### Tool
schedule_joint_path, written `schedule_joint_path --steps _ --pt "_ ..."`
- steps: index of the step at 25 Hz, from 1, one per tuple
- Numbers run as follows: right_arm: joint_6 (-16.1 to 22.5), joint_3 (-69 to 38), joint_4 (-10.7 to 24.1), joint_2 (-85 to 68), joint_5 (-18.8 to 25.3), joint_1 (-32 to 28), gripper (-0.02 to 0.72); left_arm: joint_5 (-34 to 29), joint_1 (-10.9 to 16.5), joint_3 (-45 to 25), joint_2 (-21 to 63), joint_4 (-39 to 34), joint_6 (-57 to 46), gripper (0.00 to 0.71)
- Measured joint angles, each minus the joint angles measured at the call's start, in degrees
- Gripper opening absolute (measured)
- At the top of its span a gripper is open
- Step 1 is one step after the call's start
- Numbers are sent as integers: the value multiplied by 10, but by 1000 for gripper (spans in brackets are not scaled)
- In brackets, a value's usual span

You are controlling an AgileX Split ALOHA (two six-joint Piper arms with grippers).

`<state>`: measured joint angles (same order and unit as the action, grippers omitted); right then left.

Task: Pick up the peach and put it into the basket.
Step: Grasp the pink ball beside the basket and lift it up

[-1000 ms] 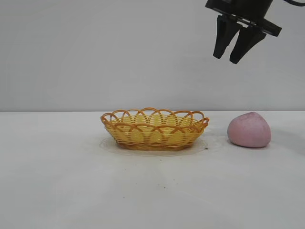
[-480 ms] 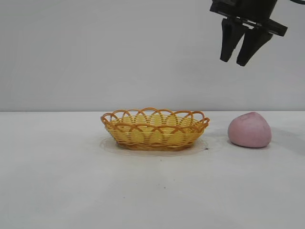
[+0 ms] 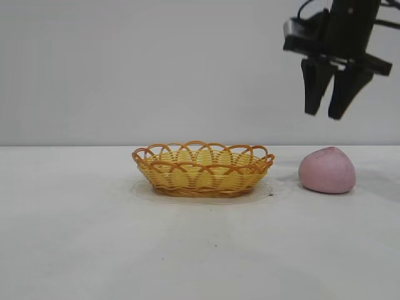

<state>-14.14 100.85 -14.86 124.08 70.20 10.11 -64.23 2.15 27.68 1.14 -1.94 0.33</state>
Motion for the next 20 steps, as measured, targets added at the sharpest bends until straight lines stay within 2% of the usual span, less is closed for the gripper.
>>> schedule_joint_path --steps 6,10,13,15,17,20 --pt "-4 -79 -1 0 -2 22 333 0 1 0 0 0 0 334" --pt "-14 -89 22 0 -21 42 103 0 1 0 0 0 0 334" --pt "-12 -90 52 0 -27 52 0 0 1 0 0 1 0 334" --pt "-3 -91 74 -7 -33 54 0 0 1 0 0 1 0 334" --pt "0 -93 81 -25 -41 54 0 0 1 0 0 2 0 334" --pt "-10 -93 59 -62 -61 56 0 0 1 0 0 4 0 334"
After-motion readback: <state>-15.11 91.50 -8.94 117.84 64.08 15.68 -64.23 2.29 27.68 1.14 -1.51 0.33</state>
